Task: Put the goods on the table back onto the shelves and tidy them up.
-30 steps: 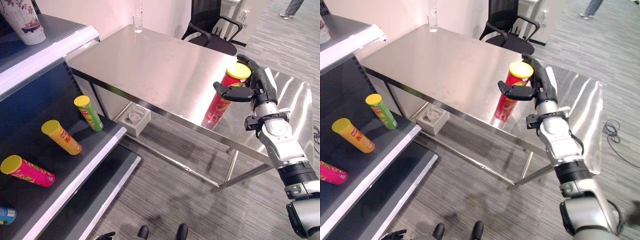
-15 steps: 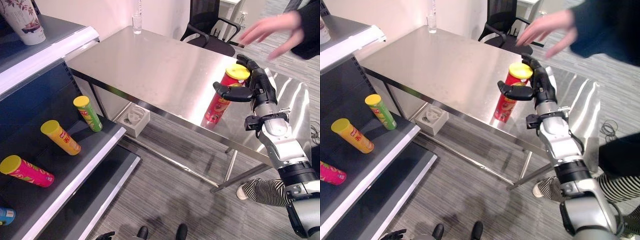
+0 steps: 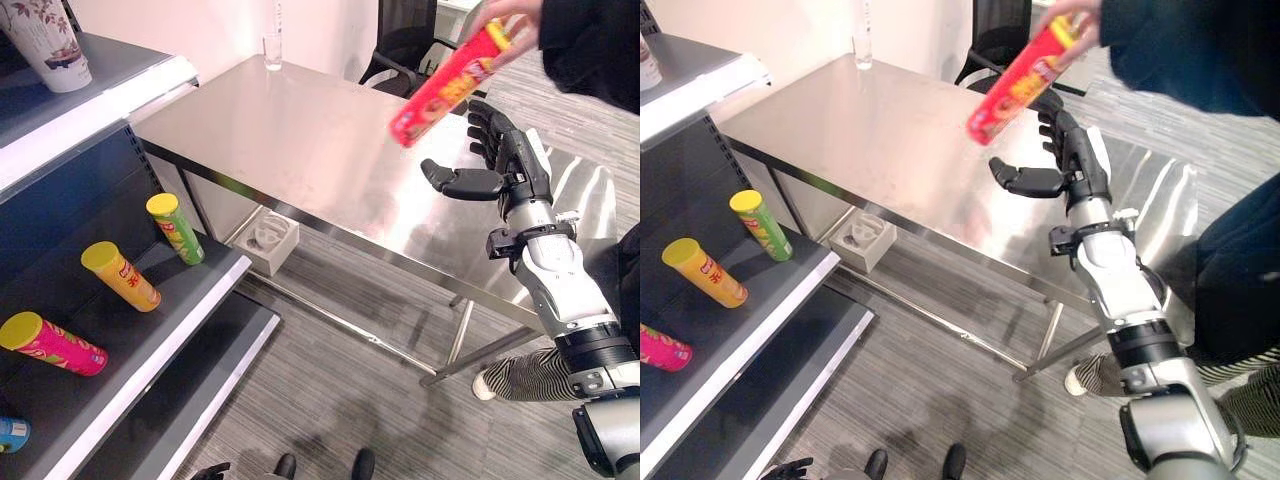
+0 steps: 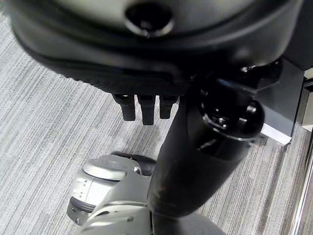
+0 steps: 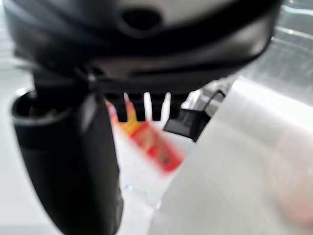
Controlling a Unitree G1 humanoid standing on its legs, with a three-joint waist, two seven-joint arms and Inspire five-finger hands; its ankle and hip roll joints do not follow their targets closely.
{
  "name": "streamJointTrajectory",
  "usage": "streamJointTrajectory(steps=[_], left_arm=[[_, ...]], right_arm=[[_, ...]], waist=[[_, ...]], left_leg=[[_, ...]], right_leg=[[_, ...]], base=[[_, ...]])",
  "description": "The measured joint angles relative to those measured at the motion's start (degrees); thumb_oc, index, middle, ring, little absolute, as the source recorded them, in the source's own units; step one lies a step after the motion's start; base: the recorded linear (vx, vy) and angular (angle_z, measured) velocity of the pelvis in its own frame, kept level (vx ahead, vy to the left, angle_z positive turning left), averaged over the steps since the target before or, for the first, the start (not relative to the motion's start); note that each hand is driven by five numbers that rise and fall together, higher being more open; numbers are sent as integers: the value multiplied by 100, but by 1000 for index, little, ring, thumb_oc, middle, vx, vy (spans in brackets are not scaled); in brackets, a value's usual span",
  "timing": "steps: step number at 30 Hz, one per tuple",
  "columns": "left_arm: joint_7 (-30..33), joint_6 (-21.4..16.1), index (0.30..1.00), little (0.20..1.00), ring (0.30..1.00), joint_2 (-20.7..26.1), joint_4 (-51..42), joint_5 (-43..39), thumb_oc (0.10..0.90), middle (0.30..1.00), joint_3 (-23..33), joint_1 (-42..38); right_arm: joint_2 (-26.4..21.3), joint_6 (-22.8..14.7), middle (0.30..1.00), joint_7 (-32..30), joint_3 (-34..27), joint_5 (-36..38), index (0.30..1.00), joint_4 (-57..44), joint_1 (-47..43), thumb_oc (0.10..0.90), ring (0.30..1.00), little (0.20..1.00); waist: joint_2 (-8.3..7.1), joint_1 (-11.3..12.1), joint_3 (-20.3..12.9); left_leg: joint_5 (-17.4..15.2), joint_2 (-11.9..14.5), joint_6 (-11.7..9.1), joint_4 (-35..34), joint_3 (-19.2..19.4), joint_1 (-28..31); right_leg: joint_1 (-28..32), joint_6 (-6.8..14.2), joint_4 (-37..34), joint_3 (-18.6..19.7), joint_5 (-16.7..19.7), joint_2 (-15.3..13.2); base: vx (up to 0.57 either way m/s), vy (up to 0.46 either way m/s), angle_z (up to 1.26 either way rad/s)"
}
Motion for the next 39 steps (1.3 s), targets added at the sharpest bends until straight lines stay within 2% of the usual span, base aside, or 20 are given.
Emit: streamJointTrajectory(steps=[9, 18, 23, 24, 29, 35, 39], left_arm=[[2, 1, 900, 900, 900, 1, 2, 0, 800, 900, 2, 1], [0, 6, 900, 900, 900, -9, -28, 9, 800, 900, 177, 5], [-3, 11, 900, 900, 900, -6, -85, 128, 800, 900, 230, 30], [-1, 1, 900, 900, 900, -7, -103, 205, 800, 900, 236, 37], [-7, -2, 900, 900, 900, -14, -97, 236, 800, 900, 290, 30], [-16, -23, 900, 900, 900, -38, -82, 275, 800, 900, 358, 17], [-36, -28, 900, 900, 900, -40, -86, 352, 800, 900, 350, -4]], right_arm=[[0, 0, 900, -3, -12, -14, 900, -1, 16, 800, 900, 900], [-6, -19, 900, -16, -897, -213, 900, -1349, 1174, 800, 900, 900], [-171, -130, 900, -12, -1455, -409, 900, -1952, 1669, 800, 900, 900], [-174, -255, 900, -55, -1918, -485, 900, -2212, 1982, 800, 900, 900], [-195, -401, 900, -269, -2645, -626, 900, -2249, 2275, 800, 900, 900], [-222, -438, 900, -401, -3012, -800, 900, -2300, 2822, 800, 900, 900], [-222, -449, 900, -408, -3017, -885, 900, -2299, 2891, 800, 900, 900]], waist=[[0, -3, 0], [-31, -47, 18], [-43, -185, 28], [-43, -183, 28], [-44, -346, 28], [-17, -657, 16], [-13, -708, 15]], left_leg=[[0, 1, 0, 0, 35, 20], [-3, -9, 0, -2, 50, 66], [-14, -14, 13, -2, 122, 95], [-23, -16, 28, -3, 168, 109], [-45, -38, 58, -2, 357, 139], [-79, -100, 110, -3, 634, 239], [-98, -158, 143, -1, 968, 244]], right_leg=[[5, -8, 0, 38, 6, 3], [54, -8, 0, 49, 6, -7], [54, -6, 0, 96, 7, -9], [48, -6, 0, 147, 8, -9], [-11, -4, 1, 319, 50, -11], [-41, 49, 1, 610, 119, -32], [-195, 139, 2, 959, 201, -34]], base=[[-2, -1, -1], [-2, 3, -1], [-20, 30, -6], [-34, 40, -20], [-22, 35, -19], [-49, 69, -26], [-85, 82, -47]])
